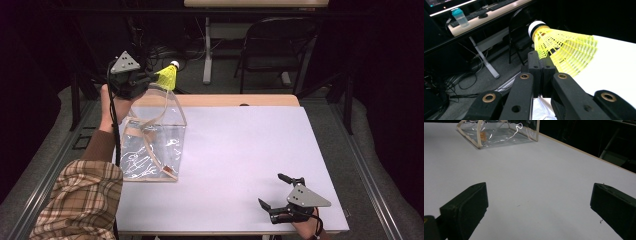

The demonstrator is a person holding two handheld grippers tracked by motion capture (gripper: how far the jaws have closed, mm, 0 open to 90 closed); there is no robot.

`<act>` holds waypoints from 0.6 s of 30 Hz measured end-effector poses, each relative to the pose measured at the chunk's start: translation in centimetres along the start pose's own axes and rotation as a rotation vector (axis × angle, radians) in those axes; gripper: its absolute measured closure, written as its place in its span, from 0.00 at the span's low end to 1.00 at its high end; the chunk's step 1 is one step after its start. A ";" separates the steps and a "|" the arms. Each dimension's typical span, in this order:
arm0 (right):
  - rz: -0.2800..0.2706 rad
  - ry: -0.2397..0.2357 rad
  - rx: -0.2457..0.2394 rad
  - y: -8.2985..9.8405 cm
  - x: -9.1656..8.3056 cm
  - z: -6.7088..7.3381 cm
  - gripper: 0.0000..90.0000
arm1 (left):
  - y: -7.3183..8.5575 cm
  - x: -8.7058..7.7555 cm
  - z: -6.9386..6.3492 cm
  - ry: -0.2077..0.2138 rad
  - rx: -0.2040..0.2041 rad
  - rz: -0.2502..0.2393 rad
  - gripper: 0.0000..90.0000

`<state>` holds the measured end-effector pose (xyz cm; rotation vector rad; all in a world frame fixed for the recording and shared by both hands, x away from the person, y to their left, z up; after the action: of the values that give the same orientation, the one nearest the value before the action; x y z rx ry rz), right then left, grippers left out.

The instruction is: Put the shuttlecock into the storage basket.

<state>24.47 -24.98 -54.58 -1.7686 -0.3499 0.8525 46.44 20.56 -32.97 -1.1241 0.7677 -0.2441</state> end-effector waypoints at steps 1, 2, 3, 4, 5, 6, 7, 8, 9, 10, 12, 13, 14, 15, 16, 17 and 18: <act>0.000 0.001 0.000 0.0 0.0 0.0 0.01 | 0.0 -0.1 0.1 0.000 -0.002 0.000 1.00; -0.001 0.001 -0.001 0.0 0.0 0.0 0.01 | 0.1 -0.1 0.1 -0.003 -0.002 0.002 1.00; 0.000 0.001 0.001 0.0 0.0 0.0 0.01 | 0.1 -0.2 0.2 -0.004 -0.003 0.001 1.00; 0.000 0.001 0.001 0.0 0.0 0.0 0.01 | 0.2 -0.2 0.2 -0.006 -0.005 -0.001 1.00; 0.000 0.001 0.000 0.0 0.0 0.0 0.01 | 0.2 -0.2 0.3 -0.006 -0.006 -0.001 1.00; 0.000 0.000 0.000 0.0 0.0 0.0 0.01 | 0.3 -0.3 0.3 -0.009 -0.004 0.003 1.00; 0.000 0.000 0.000 0.0 0.0 0.0 0.01 | 0.3 -0.3 0.4 -0.010 -0.006 0.001 1.00; 0.000 0.001 0.000 0.0 0.0 0.0 0.01 | 0.4 -0.4 0.4 -0.013 -0.006 0.002 1.00; 0.000 0.001 0.000 0.0 0.0 0.0 0.01 | 0.4 -0.5 0.5 -0.014 -0.006 0.003 1.00; 0.001 0.000 0.001 0.0 0.0 0.0 0.01 | 0.5 -0.5 0.6 -0.015 -0.008 0.001 1.00; 0.001 0.001 0.001 0.0 0.0 0.0 0.01 | 0.6 -0.6 0.7 -0.019 -0.011 0.003 1.00; 0.000 0.001 0.000 0.0 0.0 0.0 0.01 | 0.6 -0.7 0.7 -0.020 -0.011 0.004 1.00; 0.000 0.001 0.000 0.0 0.0 0.0 0.01 | 0.7 -0.7 0.8 -0.022 -0.012 0.004 1.00; 0.000 0.001 0.000 0.0 0.0 0.0 0.01 | 0.7 -0.8 0.8 -0.023 -0.012 0.005 1.00; 0.000 0.001 0.000 0.0 0.0 0.0 0.01 | 0.8 -0.8 0.9 -0.025 -0.014 0.005 1.00; 0.001 0.001 0.000 0.0 0.0 0.0 0.01 | 0.8 -0.9 0.9 -0.025 -0.015 0.007 1.00; 0.004 0.001 0.000 0.0 0.0 0.0 0.01 | 0.9 -0.9 1.0 -0.026 -0.017 0.004 1.00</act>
<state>24.47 -24.97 -54.58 -1.7701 -0.3461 0.8545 46.29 22.13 -33.14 -1.1402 0.7497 -0.2196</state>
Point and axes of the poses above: each handheld gripper's, and its own axes: x roughly forward along the jaws, y roughly out of its underside, z roughly to its left, the point moved 1 cm from there along x, roughly forward along the jaws, and after that the axes turned 4 degrees about z, right-handed, at the moved point
